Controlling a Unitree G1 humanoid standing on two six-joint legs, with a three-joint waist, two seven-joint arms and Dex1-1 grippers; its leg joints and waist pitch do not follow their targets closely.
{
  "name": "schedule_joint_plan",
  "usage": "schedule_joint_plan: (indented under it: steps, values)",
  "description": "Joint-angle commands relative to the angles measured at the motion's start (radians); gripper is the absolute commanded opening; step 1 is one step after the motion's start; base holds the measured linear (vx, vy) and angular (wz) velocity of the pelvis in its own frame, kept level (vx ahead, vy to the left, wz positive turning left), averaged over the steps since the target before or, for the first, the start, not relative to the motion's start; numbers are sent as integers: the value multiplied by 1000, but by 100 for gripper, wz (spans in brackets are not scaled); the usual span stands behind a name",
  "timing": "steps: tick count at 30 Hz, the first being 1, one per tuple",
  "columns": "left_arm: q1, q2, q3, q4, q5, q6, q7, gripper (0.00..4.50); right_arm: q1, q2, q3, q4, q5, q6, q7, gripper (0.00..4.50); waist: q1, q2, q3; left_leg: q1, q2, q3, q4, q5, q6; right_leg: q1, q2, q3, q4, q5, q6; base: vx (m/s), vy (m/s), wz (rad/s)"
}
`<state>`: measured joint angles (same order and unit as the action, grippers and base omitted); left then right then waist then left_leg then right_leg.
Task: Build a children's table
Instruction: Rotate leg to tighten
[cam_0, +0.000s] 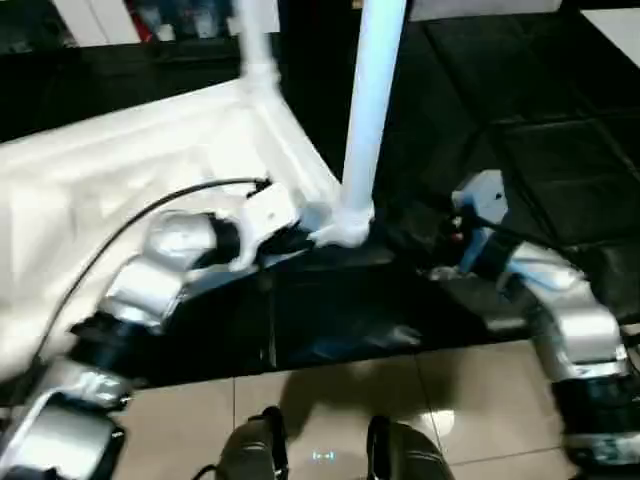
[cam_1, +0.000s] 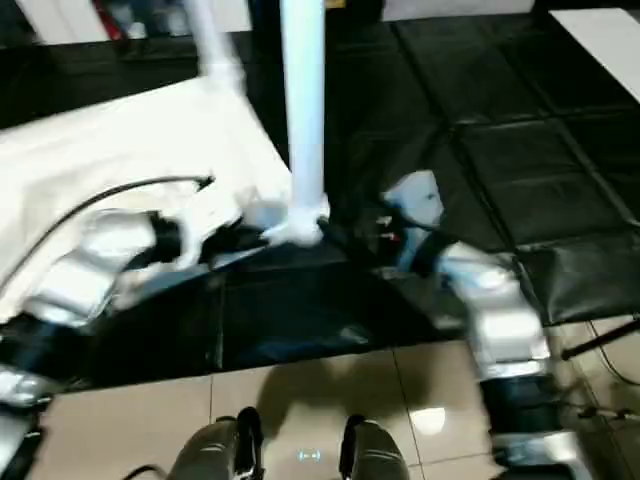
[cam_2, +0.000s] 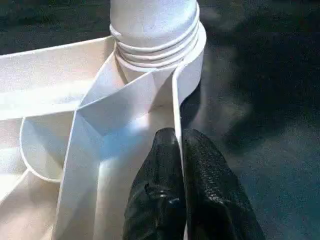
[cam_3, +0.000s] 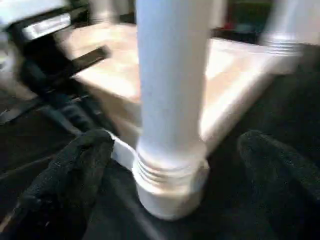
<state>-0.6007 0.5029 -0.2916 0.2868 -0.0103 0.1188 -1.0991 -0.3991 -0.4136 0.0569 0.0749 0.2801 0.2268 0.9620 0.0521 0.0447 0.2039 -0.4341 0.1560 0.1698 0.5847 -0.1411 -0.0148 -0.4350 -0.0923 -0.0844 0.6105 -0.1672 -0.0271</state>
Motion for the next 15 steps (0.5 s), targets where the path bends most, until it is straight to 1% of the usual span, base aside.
schedule_joint_plan:
  steps: [1, 2, 3, 4, 5, 6, 7, 8, 9, 10, 11, 12, 13, 14, 15]
  values:
    - [17, 7, -52, 6, -6, -48, -81, 0, -11, -27, 26, -1, 15, -17, 84, 443, 1, -6, -108, 42, 75, -21, -62, -159, 127, 64, -72, 61, -58, -106, -280, 0, 0, 0]
    - [18, 8, -53, 4, -13, -48, -94, 0, -15, -38, 34, 6, 19, -20, 110, 443, 2, -6, -108, 43, 75, -20, -62, -160, 126, 63, -71, 61, -58, -106, -282, 0, 0, 0]
    - [18, 13, -58, 2, -22, -64, -118, 0, -23, -51, 43, 18, 27, -18, 142, 443, 5, -16, -111, 44, 75, -18, -61, -158, 127, 64, -73, 63, -57, -105, -285, 0, 0, 0]
    - [20, 18, -65, -2, -29, -71, -139, 0, -33, -60, 50, 32, 31, -21, 166, 443, 8, -13, -110, 42, 75, -18, -61, -159, 127, 64, -74, 63, -57, -118, -283, 0, 0, 0]
    - [23, 27, -78, -9, -36, -85, -175, 0, -51, -69, 60, 57, 32, -26, 205, 443, 7, -20, -110, 42, 74, -17, -60, -165, 125, 64, -75, 63, -58, -133, -281, 0, 0, 0]
    - [23, 27, -78, -9, -36, -87, -177, 0, -52, -70, 61, 58, 31, -26, 207, 443, 8, -18, -110, 41, 73, -17, -60, -161, 125, 64, -75, 64, -58, -141, -279, 0, 0, 0]
    - [25, 29, -82, -8, -35, -99, -189, 0, -59, -71, 64, 68, 31, -30, 221, 443, 10, -18, -109, 43, 73, -15, -59, -164, 123, 61, -75, 65, -60, -150, -277, 0, 0, 0]
    - [26, 30, -84, -7, -34, -107, -196, 0, -64, -72, 67, 74, 30, -32, 229, 443, 9, -18, -110, 42, 73, -16, -60, -170, 119, 62, -75, 65, -60, -163, -274, 0, 0, 0]
    - [28, 34, -92, -6, -28, -121, -209, 0, -74, -73, 73, 89, 29, -34, 247, 443, 10, -21, -110, 43, 74, -16, -60, -172, 119, 61, -74, 65, -61, -169, -272, 0, 0, 0]
    - [28, 37, -98, -4, -24, -132, -219, 0, -83, -73, 79, 101, 29, -36, 263, 428, 9, -21, -109, 42, 73, -16, -60, -172, 118, 61, -74, 65, -61, -172, -271, 0, 0, 0]
    - [29, 37, -101, 0, -21, -142, -225, 0, -90, -74, 86, 112, 27, -39, 278, 428, 11, -19, -110, 45, 74, -15, -60, -177, 116, 59, -74, 65, -62, -179, -271, 0, 0, 0]
    - [27, 36, -101, 4, -20, -148, -229, 0, -97, -76, 93, 123, 29, -39, 296, 418, 11, -23, -112, 44, 74, -15, -60, -176, 115, 60, -73, 66, -60, -175, -269, 0, 0, 0]
    - [27, 35, -101, 4, -20, -148, -230, 0, -97, -77, 93, 123, 29, -39, 298, 418, 11, -23, -111, 44, 74, -15, -60, -175, 115, 59, -73, 66, -60, -175, -270, 0, 0, 0]
    - [26, 35, -101, 5, -20, -148, -231, 0, -99, -77, 96, 126, 30, -39, 305, 402, 13, -22, -112, 45, 74, -14, -59, -173, 116, 59, -73, 66, -60, -174, -272, 0, 0, 0]
    - [24, 35, -102, 8, -21, -152, -233, 0, -101, -78, 101, 132, 31, -43, 314, 389, 13, -23, -111, 45, 74, -14, -60, -171, 117, 58, -71, 67, -60, -173, -271, 0, 0, 0]
